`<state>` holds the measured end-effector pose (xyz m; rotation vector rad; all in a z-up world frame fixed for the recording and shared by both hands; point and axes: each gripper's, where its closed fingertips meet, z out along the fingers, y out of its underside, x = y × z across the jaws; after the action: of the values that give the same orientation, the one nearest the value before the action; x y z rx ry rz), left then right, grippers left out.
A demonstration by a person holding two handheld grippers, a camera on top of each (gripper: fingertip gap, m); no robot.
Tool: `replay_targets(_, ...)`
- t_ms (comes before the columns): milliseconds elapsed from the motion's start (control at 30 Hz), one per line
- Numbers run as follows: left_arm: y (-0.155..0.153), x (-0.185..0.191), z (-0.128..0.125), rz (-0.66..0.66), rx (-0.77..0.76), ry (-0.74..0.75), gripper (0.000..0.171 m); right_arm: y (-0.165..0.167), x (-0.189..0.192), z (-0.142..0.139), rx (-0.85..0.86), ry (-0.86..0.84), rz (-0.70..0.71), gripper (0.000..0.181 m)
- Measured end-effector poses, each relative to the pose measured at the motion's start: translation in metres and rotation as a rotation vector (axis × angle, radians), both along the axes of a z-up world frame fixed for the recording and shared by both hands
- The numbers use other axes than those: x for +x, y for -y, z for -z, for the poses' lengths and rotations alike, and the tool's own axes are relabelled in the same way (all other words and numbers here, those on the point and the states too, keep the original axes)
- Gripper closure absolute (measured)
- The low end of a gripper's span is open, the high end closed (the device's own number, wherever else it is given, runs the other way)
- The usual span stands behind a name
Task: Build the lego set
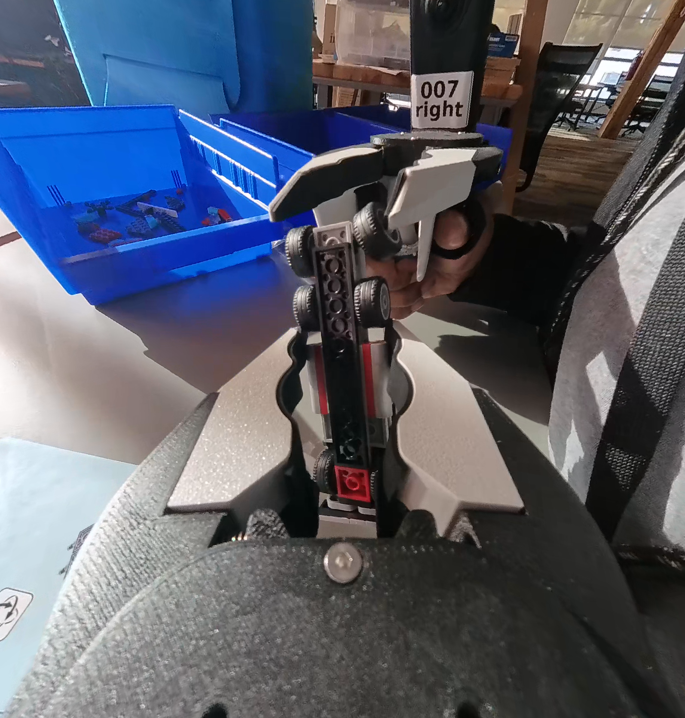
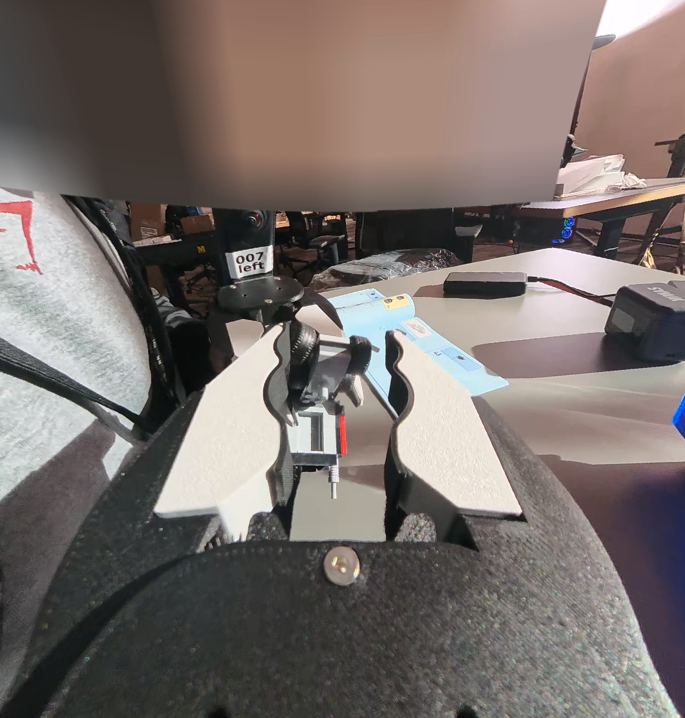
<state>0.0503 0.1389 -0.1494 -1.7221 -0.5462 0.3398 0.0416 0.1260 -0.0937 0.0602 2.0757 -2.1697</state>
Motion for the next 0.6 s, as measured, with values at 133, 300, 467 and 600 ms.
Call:
replay_targets(133, 0.0014, -0.0001, 0.0014, -0.008, -0.003, 0.002, 0.130, 0.0013, 0.0021, 0.0037, 0.015, 0.013, -0.020, 0.130)
replay_targets(300, 0.0023, 0.0004, 0.0021, -0.010, -0.017, -0.011, 0.130, 0.0015, 0.0016, 0.0042, 0.015, 0.025, -0.026, 0.130)
replay_targets(467, 0.0024, 0.0011, 0.0031, -0.012, -0.015, -0.010, 0.130, 0.0015, 0.0039, 0.0065, 0.026, 0.017, -0.043, 0.130)
replay_targets(600, 0.0031, 0.0004, 0.0011, -0.014, -0.010, -0.015, 0.130, 0.0032, 0.0055, 0.0101, 0.043, 0.003, -0.045, 0.129)
